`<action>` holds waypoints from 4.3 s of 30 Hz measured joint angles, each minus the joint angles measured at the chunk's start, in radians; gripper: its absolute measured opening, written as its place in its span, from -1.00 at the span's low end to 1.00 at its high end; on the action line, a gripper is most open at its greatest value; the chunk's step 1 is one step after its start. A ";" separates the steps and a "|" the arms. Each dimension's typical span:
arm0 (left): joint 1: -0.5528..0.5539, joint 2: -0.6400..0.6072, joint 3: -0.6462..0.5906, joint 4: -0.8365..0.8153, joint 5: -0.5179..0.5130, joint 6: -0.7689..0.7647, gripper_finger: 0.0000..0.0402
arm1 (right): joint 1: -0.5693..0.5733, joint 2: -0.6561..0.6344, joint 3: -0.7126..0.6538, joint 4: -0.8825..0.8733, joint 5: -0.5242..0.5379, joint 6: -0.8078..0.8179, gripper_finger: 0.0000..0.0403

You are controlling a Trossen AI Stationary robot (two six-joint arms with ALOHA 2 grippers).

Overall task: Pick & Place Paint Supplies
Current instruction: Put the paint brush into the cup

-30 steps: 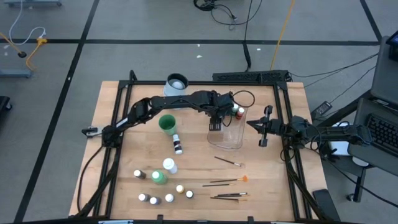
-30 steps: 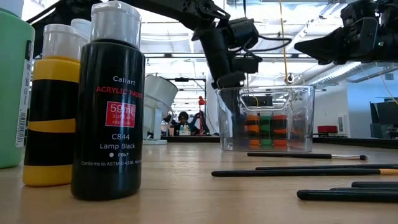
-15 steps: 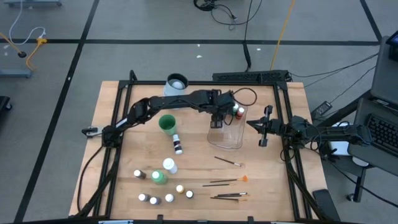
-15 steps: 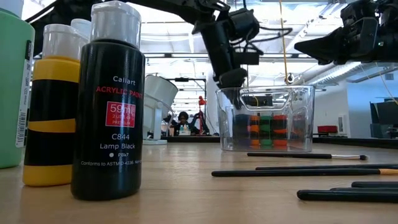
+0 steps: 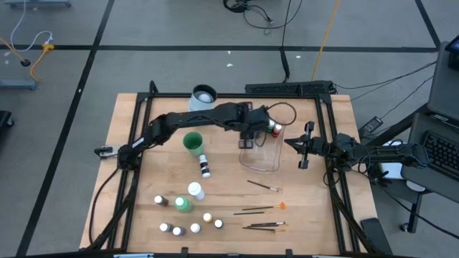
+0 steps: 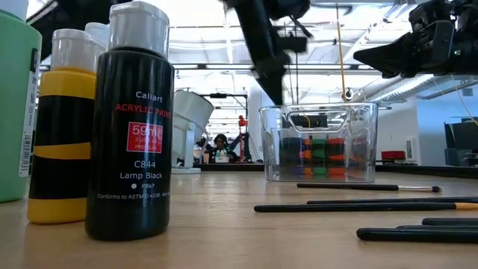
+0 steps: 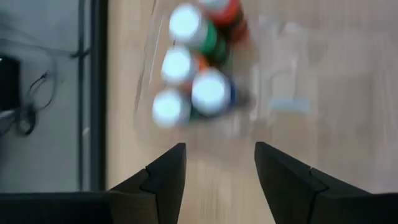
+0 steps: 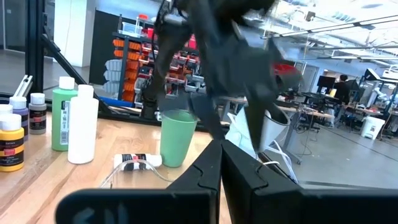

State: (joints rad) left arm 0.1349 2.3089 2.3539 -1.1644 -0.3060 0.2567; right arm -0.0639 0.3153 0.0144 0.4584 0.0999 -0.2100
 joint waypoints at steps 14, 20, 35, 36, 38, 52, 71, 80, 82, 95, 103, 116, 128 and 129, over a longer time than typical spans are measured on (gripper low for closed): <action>-0.095 -0.761 -0.606 0.050 -0.021 -0.219 -0.91 | 0.000 0.000 0.000 -0.040 0.000 0.072 -0.98; -0.086 -1.283 -1.342 0.671 0.078 -0.245 -0.96 | 0.000 0.000 0.000 -0.052 0.000 0.121 -0.98; -0.066 -1.568 -1.997 1.422 0.149 -0.183 -0.99 | 0.000 0.000 0.000 -0.043 0.020 0.153 -0.98; -0.066 -1.563 -2.015 1.460 0.149 -0.185 -0.99 | 0.000 0.000 0.000 -0.036 0.030 0.154 -0.98; -0.069 -1.562 -2.050 1.500 0.149 -0.214 -0.98 | 0.000 0.000 0.000 -0.020 0.034 0.154 -0.98; -0.131 -1.598 -2.154 1.549 0.125 -0.184 -0.90 | 0.000 0.010 0.000 -0.052 0.033 0.226 -0.98; -0.131 -1.597 -2.154 1.582 0.122 -0.081 -0.89 | 0.000 0.062 0.000 -0.044 0.031 0.198 -0.98; -0.131 -1.597 -2.154 1.585 0.122 -0.074 -0.89 | 0.000 0.109 0.000 -0.034 0.040 0.198 -0.98; -0.131 -1.597 -2.154 1.585 0.122 -0.075 -0.89 | 0.000 0.128 0.002 0.003 0.084 0.241 -0.98; -0.131 -1.597 -2.154 1.554 0.122 -0.077 -0.89 | 0.253 0.504 0.587 -0.420 0.186 0.094 -0.98; -0.131 -1.597 -2.153 1.549 0.122 -0.072 -0.89 | 0.632 0.913 1.156 -1.093 0.587 0.338 -0.98; -0.131 -1.597 -2.153 1.570 0.122 -0.044 -0.89 | 0.791 1.341 1.417 -1.561 0.291 1.035 -0.55; -0.131 -1.597 -2.153 1.559 0.122 -0.042 -0.89 | 0.787 1.530 1.390 -1.523 0.104 0.990 -0.09; -0.131 -1.597 -2.153 1.559 0.122 -0.042 -0.89 | 0.783 1.533 1.375 -1.518 0.100 1.000 -0.10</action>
State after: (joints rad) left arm 0.0040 0.7120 0.2008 0.3943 -0.1840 0.2146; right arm 0.7189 1.8481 1.3892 -1.0593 0.2003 0.7898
